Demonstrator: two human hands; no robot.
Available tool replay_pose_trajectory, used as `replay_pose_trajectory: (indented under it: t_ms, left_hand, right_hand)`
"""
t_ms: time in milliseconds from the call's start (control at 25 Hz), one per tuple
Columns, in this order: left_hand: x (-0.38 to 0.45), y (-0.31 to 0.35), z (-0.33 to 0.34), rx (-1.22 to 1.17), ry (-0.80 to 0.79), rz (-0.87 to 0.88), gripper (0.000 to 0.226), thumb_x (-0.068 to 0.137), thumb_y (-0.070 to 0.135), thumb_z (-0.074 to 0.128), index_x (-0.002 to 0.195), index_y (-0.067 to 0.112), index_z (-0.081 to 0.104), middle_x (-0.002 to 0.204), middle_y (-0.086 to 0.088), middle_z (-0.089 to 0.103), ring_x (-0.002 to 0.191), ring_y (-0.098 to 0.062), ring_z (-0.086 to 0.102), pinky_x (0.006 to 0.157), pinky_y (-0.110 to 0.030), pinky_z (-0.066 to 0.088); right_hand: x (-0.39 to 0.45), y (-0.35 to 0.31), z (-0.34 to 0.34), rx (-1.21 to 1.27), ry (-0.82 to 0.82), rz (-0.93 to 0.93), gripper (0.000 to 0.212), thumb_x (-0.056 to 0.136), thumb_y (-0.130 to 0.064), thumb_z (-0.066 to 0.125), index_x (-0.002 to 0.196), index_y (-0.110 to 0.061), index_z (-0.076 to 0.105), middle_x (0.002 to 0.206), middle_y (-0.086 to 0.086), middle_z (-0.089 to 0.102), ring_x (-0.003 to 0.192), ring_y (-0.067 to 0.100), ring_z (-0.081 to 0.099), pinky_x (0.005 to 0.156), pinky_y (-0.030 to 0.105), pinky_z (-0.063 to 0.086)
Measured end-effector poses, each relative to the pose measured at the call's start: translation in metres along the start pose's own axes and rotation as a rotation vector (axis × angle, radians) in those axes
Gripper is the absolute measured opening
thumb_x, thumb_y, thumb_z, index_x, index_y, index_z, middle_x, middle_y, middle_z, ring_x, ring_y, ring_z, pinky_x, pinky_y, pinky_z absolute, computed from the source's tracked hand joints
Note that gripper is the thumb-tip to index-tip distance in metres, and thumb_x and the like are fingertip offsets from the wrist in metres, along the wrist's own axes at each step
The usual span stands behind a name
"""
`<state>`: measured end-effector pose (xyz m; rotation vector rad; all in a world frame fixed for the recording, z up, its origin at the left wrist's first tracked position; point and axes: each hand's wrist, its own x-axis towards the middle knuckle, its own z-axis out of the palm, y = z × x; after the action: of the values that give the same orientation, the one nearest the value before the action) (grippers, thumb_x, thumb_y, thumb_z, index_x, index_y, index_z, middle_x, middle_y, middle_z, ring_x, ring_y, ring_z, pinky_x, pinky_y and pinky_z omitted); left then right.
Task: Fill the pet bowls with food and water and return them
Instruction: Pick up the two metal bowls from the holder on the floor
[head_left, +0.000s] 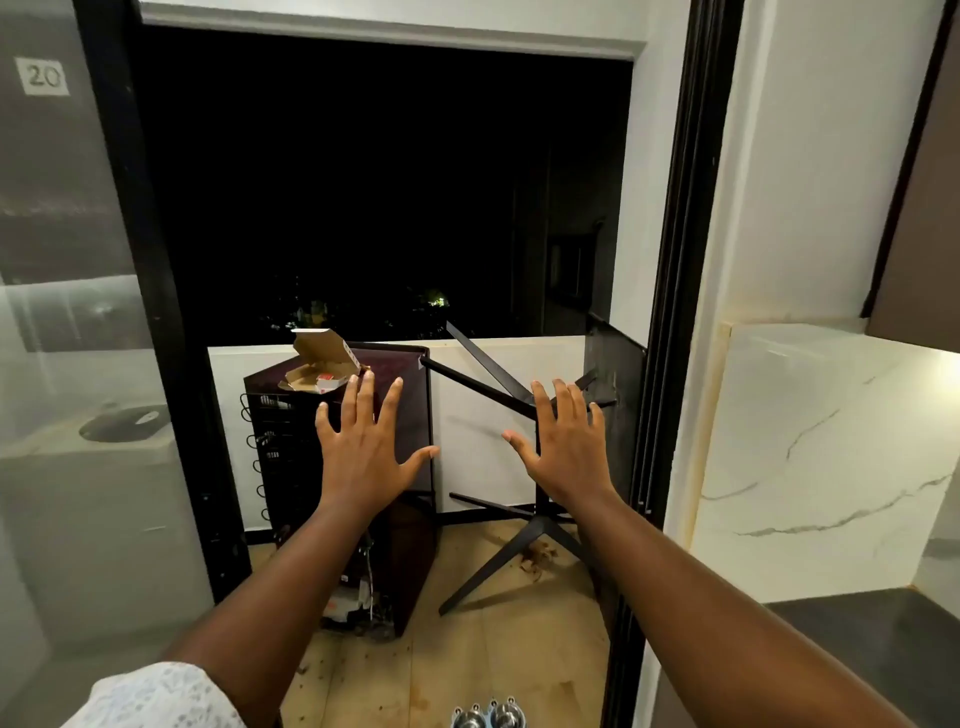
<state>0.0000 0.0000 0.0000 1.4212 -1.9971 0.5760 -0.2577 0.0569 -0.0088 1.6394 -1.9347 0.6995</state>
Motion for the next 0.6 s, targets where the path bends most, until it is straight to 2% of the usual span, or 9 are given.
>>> replay_pose_trajectory:
  t_ms: [40, 200, 600]
  left_hand:
    - [-0.001, 0.001, 0.002, 0.009, -0.039, -0.007, 0.099, 0.078, 0.085, 0.032, 0.155, 0.026, 0.015, 0.163, -0.014, 0.019, 0.153, -0.031, 0.011, 0.114, -0.062, 0.02]
    - [0.006, -0.001, 0.026, 0.046, -0.007, -0.005, 0.098, 0.079, 0.085, 0.029, 0.155, 0.025, 0.017, 0.162, -0.015, 0.02, 0.152, -0.031, 0.012, 0.114, -0.062, 0.019]
    - [0.056, 0.019, 0.101, 0.012, -0.055, -0.064, 0.092, 0.082, 0.082, 0.025, 0.154, 0.024, 0.019, 0.162, -0.014, 0.024, 0.152, -0.03, 0.015, 0.114, -0.06, 0.025]
  right_hand:
    - [0.0, 0.001, 0.003, -0.006, -0.038, 0.002, 0.081, 0.094, -0.073, 0.032, 0.156, -0.02, 0.03, 0.158, 0.015, 0.037, 0.149, 0.036, 0.033, 0.116, 0.059, 0.032]
    - [0.009, 0.015, 0.03, -0.039, -0.025, -0.009, 0.081, 0.094, -0.073, 0.03, 0.155, -0.019, 0.031, 0.158, 0.016, 0.038, 0.149, 0.037, 0.033, 0.116, 0.06, 0.034]
    - [0.073, 0.052, 0.097, -0.004, -0.07, -0.067, 0.078, 0.096, -0.07, 0.035, 0.156, -0.02, 0.032, 0.159, 0.016, 0.038, 0.149, 0.037, 0.034, 0.116, 0.056, 0.034]
